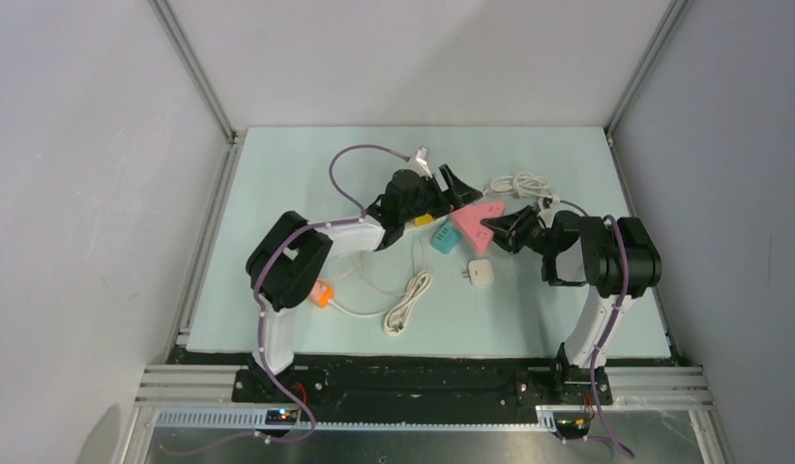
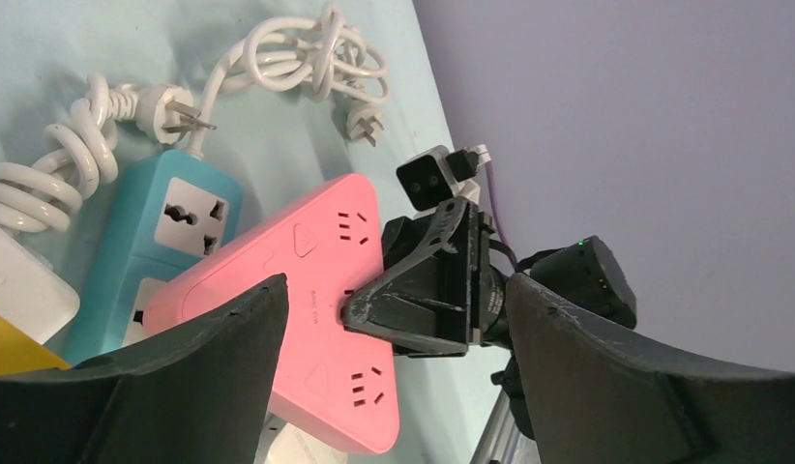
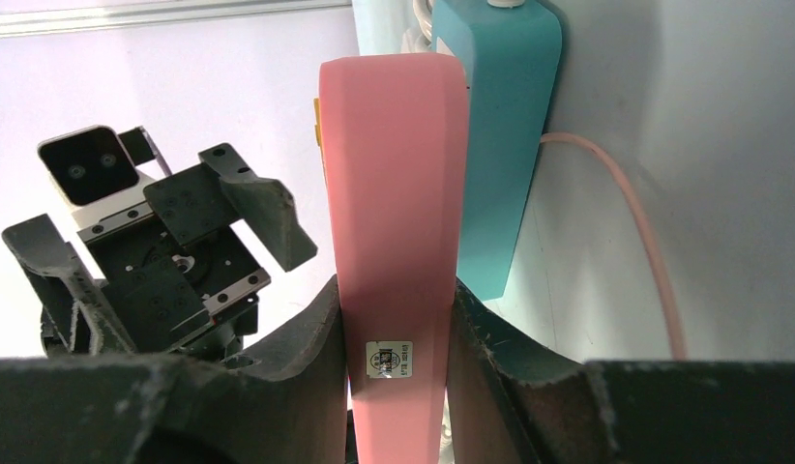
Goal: Insert the plug
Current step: Insert the plug into the socket.
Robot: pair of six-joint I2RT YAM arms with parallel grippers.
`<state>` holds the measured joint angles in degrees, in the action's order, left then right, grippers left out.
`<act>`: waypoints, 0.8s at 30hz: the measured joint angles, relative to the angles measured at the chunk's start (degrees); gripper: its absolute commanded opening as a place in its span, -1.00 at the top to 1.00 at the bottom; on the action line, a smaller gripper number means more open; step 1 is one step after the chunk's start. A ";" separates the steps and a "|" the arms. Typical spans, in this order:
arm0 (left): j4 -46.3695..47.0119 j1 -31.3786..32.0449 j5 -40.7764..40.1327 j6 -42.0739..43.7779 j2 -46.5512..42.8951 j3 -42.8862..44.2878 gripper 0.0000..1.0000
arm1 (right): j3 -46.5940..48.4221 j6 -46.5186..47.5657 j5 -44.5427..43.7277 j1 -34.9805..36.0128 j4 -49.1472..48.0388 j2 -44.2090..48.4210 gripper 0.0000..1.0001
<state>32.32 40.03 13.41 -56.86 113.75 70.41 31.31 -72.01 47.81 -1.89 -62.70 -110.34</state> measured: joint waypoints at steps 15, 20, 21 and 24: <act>-1.62 0.72 0.37 2.54 3.32 1.31 -0.72 | -0.63 -3.82 -4.55 4.20 -1.62 -0.07 0.96; -1.75 0.74 0.31 3.69 3.32 1.31 -0.72 | -1.73 -5.09 -5.55 4.48 -4.07 -0.66 0.97; -1.77 0.72 0.31 3.93 3.32 1.31 -0.72 | -1.99 -5.33 -5.77 4.52 -4.46 -0.70 0.98; -1.86 0.74 0.31 4.55 3.32 1.31 -0.72 | -2.71 -5.55 -6.38 4.68 -5.44 -0.70 0.98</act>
<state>30.46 40.77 13.72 -52.31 117.08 71.72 28.60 -77.56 41.43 2.79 -68.14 -111.04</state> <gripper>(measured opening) 0.861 0.374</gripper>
